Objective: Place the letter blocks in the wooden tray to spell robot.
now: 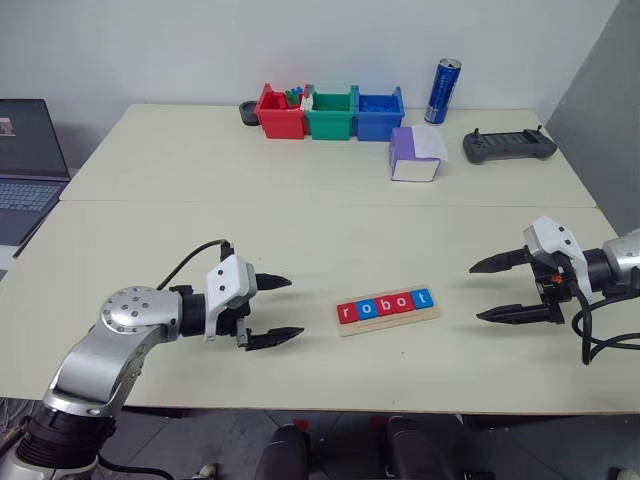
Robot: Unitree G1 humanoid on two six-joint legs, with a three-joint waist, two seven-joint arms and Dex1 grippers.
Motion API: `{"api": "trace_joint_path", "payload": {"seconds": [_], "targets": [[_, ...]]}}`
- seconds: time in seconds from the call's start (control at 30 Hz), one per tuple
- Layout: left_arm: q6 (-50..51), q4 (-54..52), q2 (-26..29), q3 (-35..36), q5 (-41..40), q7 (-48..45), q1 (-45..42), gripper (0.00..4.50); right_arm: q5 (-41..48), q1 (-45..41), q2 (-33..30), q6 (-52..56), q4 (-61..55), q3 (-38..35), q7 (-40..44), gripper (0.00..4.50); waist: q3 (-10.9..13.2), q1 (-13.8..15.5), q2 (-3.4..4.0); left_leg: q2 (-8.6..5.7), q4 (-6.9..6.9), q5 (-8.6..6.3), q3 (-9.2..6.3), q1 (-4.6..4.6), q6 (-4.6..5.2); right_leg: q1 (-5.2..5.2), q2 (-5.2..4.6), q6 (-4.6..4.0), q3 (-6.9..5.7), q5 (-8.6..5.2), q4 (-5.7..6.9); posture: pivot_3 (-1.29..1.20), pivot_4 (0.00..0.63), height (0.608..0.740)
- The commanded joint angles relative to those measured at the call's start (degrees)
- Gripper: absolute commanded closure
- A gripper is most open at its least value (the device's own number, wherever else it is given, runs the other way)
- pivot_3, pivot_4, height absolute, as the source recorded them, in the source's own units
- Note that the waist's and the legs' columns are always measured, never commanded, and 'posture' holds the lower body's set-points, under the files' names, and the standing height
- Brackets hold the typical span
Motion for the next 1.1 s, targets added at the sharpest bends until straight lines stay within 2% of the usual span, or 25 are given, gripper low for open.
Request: {"api": "trace_joint_path", "payload": {"seconds": [0.03,0.3,0.47,0.63,0.7,0.83,1.1], "targets": [[-0.16,-0.71,1.39,2.52,-0.88,-0.57,-0.18,0.0,-0.29,-1.62,-0.95,-0.87,0.88,-1.11,1.09,0.03,0.0,0.0,0.0,0.0,0.0,0.0,0.0,0.0,0.0,0.0,0.0,0.0,0.0,0.0,0.0,0.0,0.15,0.74],[0.6,-1.36,1.93,4.51,-2.38,-0.41,-0.12,0.0,0.68,-0.56,-0.81,0.55,0.36,-3.42,-1.28,0.03,0.0,0.01,0.0,0.0,0.0,0.0,0.0,-0.01,0.0,0.0,0.0,0.0,0.0,0.0,0.0,0.0,0.15,0.74],[1.81,-0.7,0.88,13.29,-5.03,4.1,1.56,0.0,4.06,6.92,-1.35,5.39,-2.8,-13.03,-7.17,0.03,0.0,0.12,0.0,0.0,-0.01,0.0,-0.01,-0.03,0.0,0.0,0.0,0.0,-0.01,0.0,-0.01,0.0,0.15,0.74],[1.59,2.41,-3.71,23.49,-4.95,13.97,2.97,0.0,7.2,13.59,3.82,9.24,-3.46,-24.87,-18.21,0.03,-0.04,0.15,-0.06,0.0,0.01,0.0,0.0,0.01,0.0,0.03,-0.01,0.0,-0.01,0.0,0.01,0.0,0.15,0.74],[2.33,1.29,-4.34,25.56,-5.59,14.92,4.58,0.0,8.47,16.39,4.88,10.35,-4.7,-26.77,-18.75,0.03,-0.05,0.06,-0.09,0.01,0.01,0.0,-0.01,0.03,0.0,0.04,0.01,0.0,-0.01,0.0,0.03,0.0,0.15,0.74],[4.61,-1.67,-2.05,24.8,-8.86,11.32,5.4,0.0,8.46,17.7,2.13,10.34,-6.77,-22.69,-14.15,0.03,-0.05,0.01,-0.08,0.01,0.03,0.0,0.02,0.03,0.0,0.05,0.0,0.01,0.03,0.01,0.03,0.0,0.15,0.74],[10.22,-2.26,6.11,26.48,-14.33,3.81,5.79,0.0,4.53,7.29,-3.32,5.04,0.36,-14.09,-6.3,0.03,-0.05,-0.1,-0.07,0.02,0.05,0.0,0.02,0.08,0.0,0.05,0.01,0.27,0.02,-0.1,0.04,0.0,0.15,0.74]]}}
